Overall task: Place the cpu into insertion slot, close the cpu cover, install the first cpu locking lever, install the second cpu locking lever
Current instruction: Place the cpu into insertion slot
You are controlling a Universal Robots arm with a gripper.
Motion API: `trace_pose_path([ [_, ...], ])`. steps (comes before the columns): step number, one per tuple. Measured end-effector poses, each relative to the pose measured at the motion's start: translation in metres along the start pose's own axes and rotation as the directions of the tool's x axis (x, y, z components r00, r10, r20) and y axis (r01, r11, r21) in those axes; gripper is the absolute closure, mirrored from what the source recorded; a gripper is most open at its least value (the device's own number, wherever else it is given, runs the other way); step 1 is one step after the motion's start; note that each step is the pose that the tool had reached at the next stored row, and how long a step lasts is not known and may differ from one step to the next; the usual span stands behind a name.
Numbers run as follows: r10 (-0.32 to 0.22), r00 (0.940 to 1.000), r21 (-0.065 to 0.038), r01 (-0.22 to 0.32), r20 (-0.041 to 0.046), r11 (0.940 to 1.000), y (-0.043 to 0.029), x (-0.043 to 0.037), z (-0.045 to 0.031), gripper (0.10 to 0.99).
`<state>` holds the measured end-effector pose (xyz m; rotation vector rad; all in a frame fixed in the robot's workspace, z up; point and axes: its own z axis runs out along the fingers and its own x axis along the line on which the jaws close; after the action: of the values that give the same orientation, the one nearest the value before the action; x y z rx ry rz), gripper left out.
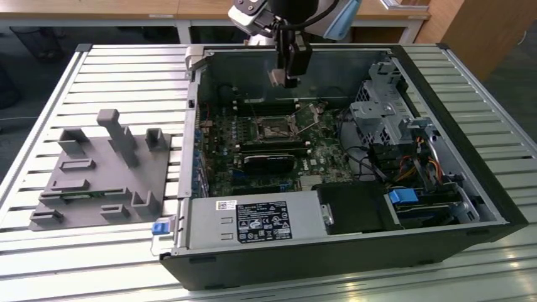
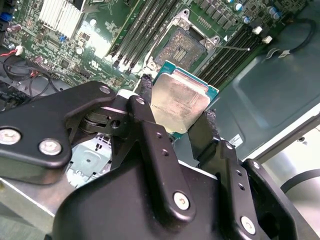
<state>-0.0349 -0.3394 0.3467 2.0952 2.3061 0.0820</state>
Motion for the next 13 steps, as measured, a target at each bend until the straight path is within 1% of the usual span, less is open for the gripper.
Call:
trace_pose_path([
  [4,0.0,1.0,0.0,0.0,0.0001,1.0,-0.0001,-0.0001,0.0022,0.545],
  [13,0.001,1.0,0.001,-0.001,0.0003,1.0,-0.0005,-0.0002,0.0101,0.545],
])
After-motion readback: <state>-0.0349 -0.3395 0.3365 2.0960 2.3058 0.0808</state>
